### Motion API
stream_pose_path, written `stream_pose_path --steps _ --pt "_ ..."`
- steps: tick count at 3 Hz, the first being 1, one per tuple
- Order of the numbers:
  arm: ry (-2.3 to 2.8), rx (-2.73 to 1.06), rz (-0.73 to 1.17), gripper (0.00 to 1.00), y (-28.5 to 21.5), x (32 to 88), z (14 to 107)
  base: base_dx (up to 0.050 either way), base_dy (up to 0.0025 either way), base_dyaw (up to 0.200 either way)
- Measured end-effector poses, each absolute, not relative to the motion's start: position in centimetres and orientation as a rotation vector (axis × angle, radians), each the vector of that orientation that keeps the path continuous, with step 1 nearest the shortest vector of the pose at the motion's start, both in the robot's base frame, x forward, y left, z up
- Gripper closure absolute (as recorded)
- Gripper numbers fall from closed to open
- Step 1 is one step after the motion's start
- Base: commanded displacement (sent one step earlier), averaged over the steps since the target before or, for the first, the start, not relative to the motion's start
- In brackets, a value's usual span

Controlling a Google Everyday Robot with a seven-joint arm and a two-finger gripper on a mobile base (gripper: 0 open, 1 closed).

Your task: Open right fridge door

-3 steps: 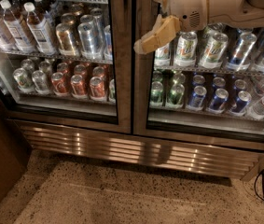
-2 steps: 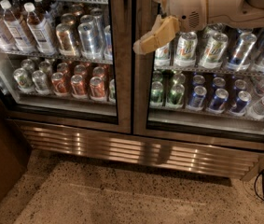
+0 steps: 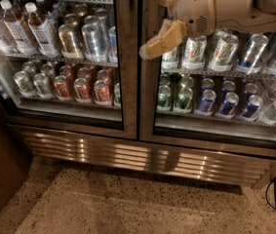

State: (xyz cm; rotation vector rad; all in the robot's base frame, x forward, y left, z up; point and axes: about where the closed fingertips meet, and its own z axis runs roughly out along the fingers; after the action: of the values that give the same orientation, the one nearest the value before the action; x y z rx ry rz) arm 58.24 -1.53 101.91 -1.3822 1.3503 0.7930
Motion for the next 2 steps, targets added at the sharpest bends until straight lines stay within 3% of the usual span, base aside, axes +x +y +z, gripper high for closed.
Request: stream_pose_path --steps 2 --pt "1.371 -1.37 0.825 0.0 -1.29 58.66 100.97 0.0 0.0 0.0"
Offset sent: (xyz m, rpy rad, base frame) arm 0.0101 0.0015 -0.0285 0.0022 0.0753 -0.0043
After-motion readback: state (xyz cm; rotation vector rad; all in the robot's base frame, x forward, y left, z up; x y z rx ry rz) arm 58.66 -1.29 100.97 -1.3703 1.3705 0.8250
